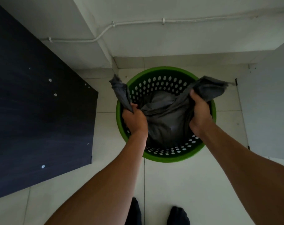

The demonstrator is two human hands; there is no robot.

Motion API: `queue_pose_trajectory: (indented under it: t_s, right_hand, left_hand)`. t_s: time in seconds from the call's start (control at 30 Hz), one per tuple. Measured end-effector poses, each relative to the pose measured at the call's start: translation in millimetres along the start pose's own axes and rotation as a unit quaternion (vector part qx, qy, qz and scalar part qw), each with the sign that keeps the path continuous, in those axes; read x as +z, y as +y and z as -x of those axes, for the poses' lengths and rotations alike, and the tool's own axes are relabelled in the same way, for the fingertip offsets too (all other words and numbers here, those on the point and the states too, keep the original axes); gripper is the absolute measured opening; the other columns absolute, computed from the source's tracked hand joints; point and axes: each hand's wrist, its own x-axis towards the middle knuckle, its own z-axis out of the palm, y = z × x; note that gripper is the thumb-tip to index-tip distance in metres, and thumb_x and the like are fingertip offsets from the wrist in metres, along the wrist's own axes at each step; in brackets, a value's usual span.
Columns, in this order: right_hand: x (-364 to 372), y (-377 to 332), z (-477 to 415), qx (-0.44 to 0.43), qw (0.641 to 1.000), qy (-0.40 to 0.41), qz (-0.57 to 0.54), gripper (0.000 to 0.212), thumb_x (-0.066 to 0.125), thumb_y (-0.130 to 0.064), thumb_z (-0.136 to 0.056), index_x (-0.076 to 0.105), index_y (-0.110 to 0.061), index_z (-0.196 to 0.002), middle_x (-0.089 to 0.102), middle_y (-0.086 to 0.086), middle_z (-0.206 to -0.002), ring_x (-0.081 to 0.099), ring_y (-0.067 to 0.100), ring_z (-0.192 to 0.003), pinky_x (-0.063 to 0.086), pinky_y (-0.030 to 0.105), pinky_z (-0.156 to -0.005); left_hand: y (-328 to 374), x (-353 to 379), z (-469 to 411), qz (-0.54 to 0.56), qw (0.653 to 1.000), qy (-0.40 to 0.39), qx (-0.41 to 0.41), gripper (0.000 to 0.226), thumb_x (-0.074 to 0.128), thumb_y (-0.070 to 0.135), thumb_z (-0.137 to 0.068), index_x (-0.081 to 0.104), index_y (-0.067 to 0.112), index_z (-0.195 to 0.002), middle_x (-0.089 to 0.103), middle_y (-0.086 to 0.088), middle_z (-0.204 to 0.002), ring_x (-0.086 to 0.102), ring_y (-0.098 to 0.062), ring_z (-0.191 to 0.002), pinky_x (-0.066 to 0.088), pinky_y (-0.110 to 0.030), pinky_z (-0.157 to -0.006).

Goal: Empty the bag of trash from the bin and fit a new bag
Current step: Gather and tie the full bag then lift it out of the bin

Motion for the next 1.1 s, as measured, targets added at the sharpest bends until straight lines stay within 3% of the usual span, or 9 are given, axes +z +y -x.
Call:
queue_pose_trajectory:
  t_s: [0.13,0.33,0.5,0.57,0.63,0.77,0.87,0.97,1.1]
  right_hand:
    - [4,7,0,-0.054,0.99,-0.057,0.119,0.073,0.089,-0.043,-0.064,0.062,-0.017,-0.127,0.069,0.001,-0.122,0.065,0.02,-0.113,0.052,0.039,-0.097]
    - [14,13,-4,-0.047,0.998,0.033,0.012,0.034,0.079,-0.026,-0.081,0.07,-0.012,-0.111,0.074,0.003,-0.108,0.069,0.019,-0.104,0.055,0.04,-0.094]
    - [11,22,-2,-0.161,0.957,0.058,0.234,0.028,0.064,-0.031,-0.094,0.061,-0.015,-0.071,0.065,-0.001,-0.065,0.063,0.002,-0.061,0.052,0.019,-0.065]
    - [11,29,-2,-0.207,0.914,0.031,0.348,0.023,0.059,-0.034,-0.096,0.063,-0.018,-0.079,0.064,-0.004,-0.073,0.062,0.001,-0.068,0.047,0.014,-0.061]
    - [11,37,-7,-0.199,0.906,0.016,0.373,0.026,0.056,-0.035,-0.097,0.065,-0.013,-0.108,0.065,-0.002,-0.096,0.062,0.009,-0.092,0.046,0.014,-0.073]
    - [9,44,-13,-0.149,0.939,0.075,0.299,0.026,0.053,-0.031,-0.098,0.063,-0.009,-0.109,0.069,0.007,-0.096,0.064,0.021,-0.092,0.052,0.033,-0.088]
    - [9,35,-13,-0.144,0.973,0.081,0.16,0.019,0.041,-0.005,-0.1,0.06,-0.004,-0.096,0.072,0.006,-0.083,0.071,0.023,-0.084,0.056,0.039,-0.088]
    - [13,32,-10,-0.137,0.986,0.058,0.074,0.02,0.037,-0.011,-0.104,0.055,-0.01,-0.095,0.068,0.002,-0.065,0.065,0.016,-0.056,0.057,0.029,-0.064]
    - [7,42,-15,-0.099,0.988,0.054,0.105,0.018,0.053,-0.029,-0.1,0.058,-0.012,-0.095,0.042,-0.006,-0.054,0.038,0.004,-0.042,0.034,0.02,-0.042]
  left_hand:
    - [-1,1,-10,-0.138,0.985,-0.01,0.102,0.029,0.049,0.019,-0.1,0.064,0.002,-0.119,0.069,-0.014,-0.113,0.065,-0.027,-0.102,0.052,-0.029,-0.085]
    - [-11,0,-6,-0.303,0.923,-0.025,0.236,0.021,0.06,0.021,-0.095,0.061,0.003,-0.107,0.07,-0.015,-0.103,0.068,-0.026,-0.091,0.048,-0.023,-0.072]
    - [-7,3,-3,-0.206,0.962,-0.005,0.177,0.029,0.05,0.0,-0.095,0.055,-0.001,-0.123,0.066,-0.018,-0.115,0.066,-0.028,-0.104,0.045,-0.017,-0.083]
    - [-3,4,6,-0.149,0.962,-0.02,0.228,0.04,0.046,-0.007,-0.09,0.055,-0.002,-0.129,0.066,-0.015,-0.119,0.063,-0.02,-0.109,0.043,-0.01,-0.09]
    - [-5,8,16,-0.079,0.957,-0.08,0.268,0.05,0.044,-0.012,-0.086,0.052,-0.002,-0.134,0.068,-0.014,-0.116,0.067,-0.016,-0.106,0.052,-0.023,-0.096]
    - [-13,14,20,-0.01,0.966,-0.135,0.22,0.057,0.038,-0.014,-0.084,0.053,0.012,-0.133,0.067,-0.012,-0.086,0.068,-0.02,-0.072,0.061,-0.043,-0.074]
    - [-24,11,10,-0.088,0.951,-0.158,0.25,0.051,0.044,-0.006,-0.082,0.057,0.011,-0.129,0.069,-0.013,-0.104,0.067,-0.023,-0.093,0.056,-0.043,-0.089]
    - [-34,15,7,-0.155,0.938,-0.157,0.266,0.054,0.045,-0.004,-0.087,0.052,0.009,-0.138,0.062,-0.01,-0.13,0.059,-0.018,-0.117,0.043,-0.018,-0.101]
    - [-39,23,0,-0.136,0.965,-0.116,0.192,0.047,0.043,-0.002,-0.087,0.057,0.01,-0.131,0.066,-0.013,-0.12,0.063,-0.027,-0.107,0.049,-0.028,-0.095]
